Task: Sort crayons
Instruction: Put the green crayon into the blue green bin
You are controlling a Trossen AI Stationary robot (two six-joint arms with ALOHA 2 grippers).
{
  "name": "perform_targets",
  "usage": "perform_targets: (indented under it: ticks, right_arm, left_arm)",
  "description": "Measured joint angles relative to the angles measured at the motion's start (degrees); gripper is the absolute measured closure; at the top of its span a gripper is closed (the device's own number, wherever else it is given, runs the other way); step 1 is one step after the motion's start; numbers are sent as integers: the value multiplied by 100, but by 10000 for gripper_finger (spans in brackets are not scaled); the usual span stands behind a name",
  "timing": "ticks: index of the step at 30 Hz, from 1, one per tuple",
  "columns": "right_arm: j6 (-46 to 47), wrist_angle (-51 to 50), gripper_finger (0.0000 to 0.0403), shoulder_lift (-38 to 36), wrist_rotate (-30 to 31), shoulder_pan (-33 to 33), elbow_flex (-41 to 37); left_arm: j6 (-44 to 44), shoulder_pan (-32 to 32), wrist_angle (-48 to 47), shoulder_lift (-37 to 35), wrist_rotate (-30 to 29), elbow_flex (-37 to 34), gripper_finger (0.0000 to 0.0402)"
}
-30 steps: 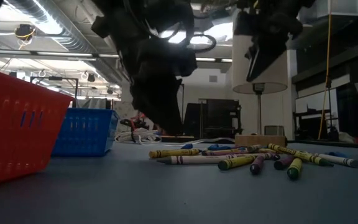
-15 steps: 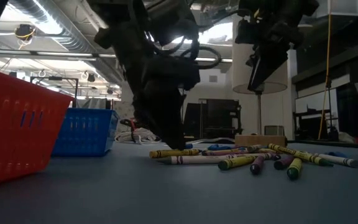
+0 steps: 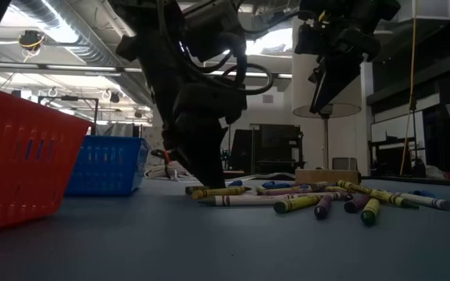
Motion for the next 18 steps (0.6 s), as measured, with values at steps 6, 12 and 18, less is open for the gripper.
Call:
perform_targets:
  ticks: [6, 12, 18]
  right_arm:
    - [0, 0, 274, 0, 0, 0, 0]
    - [0, -2, 274, 2, 0, 0, 0]
    - [0, -2, 274, 2, 0, 0, 0]
  left_arm:
    - [0, 0, -27, -2, 0, 0, 269]
    - [0, 0, -35, -4, -4, 0, 280]
    - [-2, -4, -35, -4, -30, 0, 330]
